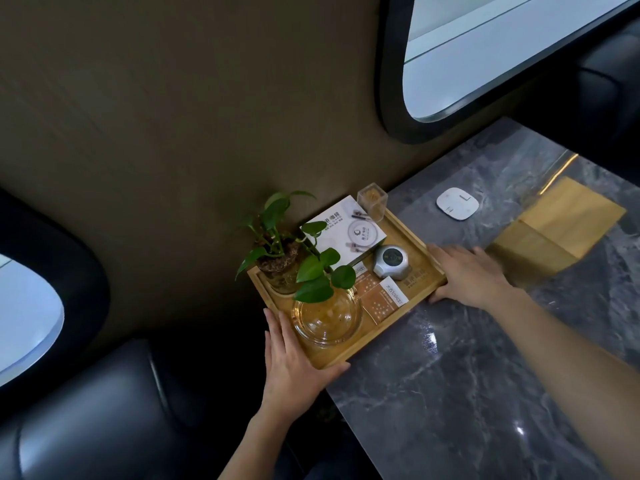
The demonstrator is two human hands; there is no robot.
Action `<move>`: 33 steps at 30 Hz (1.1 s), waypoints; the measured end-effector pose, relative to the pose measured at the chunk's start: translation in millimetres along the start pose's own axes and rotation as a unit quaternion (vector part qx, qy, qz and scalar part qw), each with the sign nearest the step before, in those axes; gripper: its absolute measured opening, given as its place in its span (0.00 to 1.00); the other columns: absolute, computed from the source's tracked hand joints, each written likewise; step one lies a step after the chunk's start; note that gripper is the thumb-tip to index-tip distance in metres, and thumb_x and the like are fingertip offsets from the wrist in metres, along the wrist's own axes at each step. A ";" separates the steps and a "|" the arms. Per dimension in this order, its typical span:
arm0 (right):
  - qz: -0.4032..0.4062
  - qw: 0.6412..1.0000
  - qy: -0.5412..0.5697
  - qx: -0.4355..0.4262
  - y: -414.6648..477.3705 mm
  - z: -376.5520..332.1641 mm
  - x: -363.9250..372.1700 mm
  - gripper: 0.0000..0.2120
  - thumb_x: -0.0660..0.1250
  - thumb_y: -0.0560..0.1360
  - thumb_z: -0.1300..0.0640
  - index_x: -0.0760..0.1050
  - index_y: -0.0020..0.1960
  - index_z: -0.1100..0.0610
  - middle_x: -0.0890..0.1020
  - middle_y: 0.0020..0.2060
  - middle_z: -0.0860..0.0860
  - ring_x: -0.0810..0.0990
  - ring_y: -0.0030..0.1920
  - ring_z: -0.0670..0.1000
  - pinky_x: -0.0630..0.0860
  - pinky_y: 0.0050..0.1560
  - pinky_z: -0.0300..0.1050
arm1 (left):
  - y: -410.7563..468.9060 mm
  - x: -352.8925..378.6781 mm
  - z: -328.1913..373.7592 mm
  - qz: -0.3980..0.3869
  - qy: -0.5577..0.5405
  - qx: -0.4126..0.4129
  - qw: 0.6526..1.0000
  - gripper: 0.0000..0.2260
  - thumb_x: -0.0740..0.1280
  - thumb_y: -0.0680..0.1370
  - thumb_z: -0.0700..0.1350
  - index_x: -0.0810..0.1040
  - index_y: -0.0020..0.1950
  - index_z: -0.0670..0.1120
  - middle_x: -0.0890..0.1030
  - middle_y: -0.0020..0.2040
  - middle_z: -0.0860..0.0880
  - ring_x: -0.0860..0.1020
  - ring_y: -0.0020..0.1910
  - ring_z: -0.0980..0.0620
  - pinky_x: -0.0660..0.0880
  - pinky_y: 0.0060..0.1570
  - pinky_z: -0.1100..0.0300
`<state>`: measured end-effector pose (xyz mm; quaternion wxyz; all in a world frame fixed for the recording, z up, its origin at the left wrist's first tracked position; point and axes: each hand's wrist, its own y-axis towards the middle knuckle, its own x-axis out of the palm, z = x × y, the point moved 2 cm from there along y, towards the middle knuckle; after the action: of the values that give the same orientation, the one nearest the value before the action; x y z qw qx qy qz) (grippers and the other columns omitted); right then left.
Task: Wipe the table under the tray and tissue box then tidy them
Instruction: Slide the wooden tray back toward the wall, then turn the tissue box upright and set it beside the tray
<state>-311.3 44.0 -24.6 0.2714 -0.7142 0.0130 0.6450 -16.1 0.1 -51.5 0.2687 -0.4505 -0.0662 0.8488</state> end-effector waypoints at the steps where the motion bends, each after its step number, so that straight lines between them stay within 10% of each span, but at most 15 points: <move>1: -0.005 1.000 -0.003 0.006 -0.8 -1.3 0.2 0.44 0.73 0.65 0.44 0.52 0.72 0.53 0.69 0.68 0.55 0.66 0.68 0.56 0.62 0.64 0.52 | 0.3 -1.4 1.4 -0.011 0.014 -0.010 1.000 0.60 0.72 0.61 0.66 0.34 0.74 0.45 0.31 0.76 0.44 0.39 0.76 0.44 0.41 0.75 0.52; 9: -0.006 1.000 0.027 -0.004 -17.3 -1.1 -18.2 0.28 0.69 0.70 0.50 0.62 0.66 0.52 0.73 0.62 0.54 0.73 0.61 0.56 0.75 0.56 0.55 | 2.5 -36.1 11.7 -0.130 0.197 -0.003 0.972 0.46 0.64 0.69 0.67 0.43 0.76 0.49 0.43 0.78 0.41 0.59 0.75 0.41 0.59 0.73 0.49; 15: 0.036 0.997 0.065 -0.011 -38.5 5.8 -36.9 0.18 0.63 0.75 0.48 0.67 0.62 0.54 0.76 0.59 0.55 0.75 0.58 0.57 0.74 0.53 0.51 | -4.2 -81.5 53.7 -0.191 0.234 0.045 0.952 0.27 0.60 0.73 0.64 0.64 0.69 0.54 0.74 0.68 0.50 0.73 0.65 0.50 0.70 0.64 0.53; 25: 0.292 0.946 0.128 0.064 -75.6 40.4 -78.9 0.11 0.60 0.76 0.55 0.77 0.52 0.59 0.83 0.49 0.56 0.79 0.49 0.59 0.73 0.43 0.50 | 5.0 -52.6 206.6 -0.154 0.107 0.242 0.952 0.20 0.62 0.76 0.57 0.70 0.64 0.49 0.79 0.59 0.49 0.77 0.57 0.49 0.74 0.58 0.49; 33: 0.336 0.878 0.210 0.270 -78.0 94.4 -70.3 0.25 0.65 0.74 0.53 0.64 0.68 0.60 0.68 0.68 0.60 0.66 0.67 0.61 0.62 0.64 0.57 | 49.9 35.8 295.8 -0.149 -0.026 0.280 0.948 0.17 0.64 0.77 0.49 0.73 0.60 0.38 0.78 0.58 0.39 0.75 0.58 0.42 0.72 0.56 0.52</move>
<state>-380.7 125.4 67.7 0.2122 -0.6843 0.4824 0.5040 -288.7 14.6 77.8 0.5060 -0.3200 0.1007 0.7946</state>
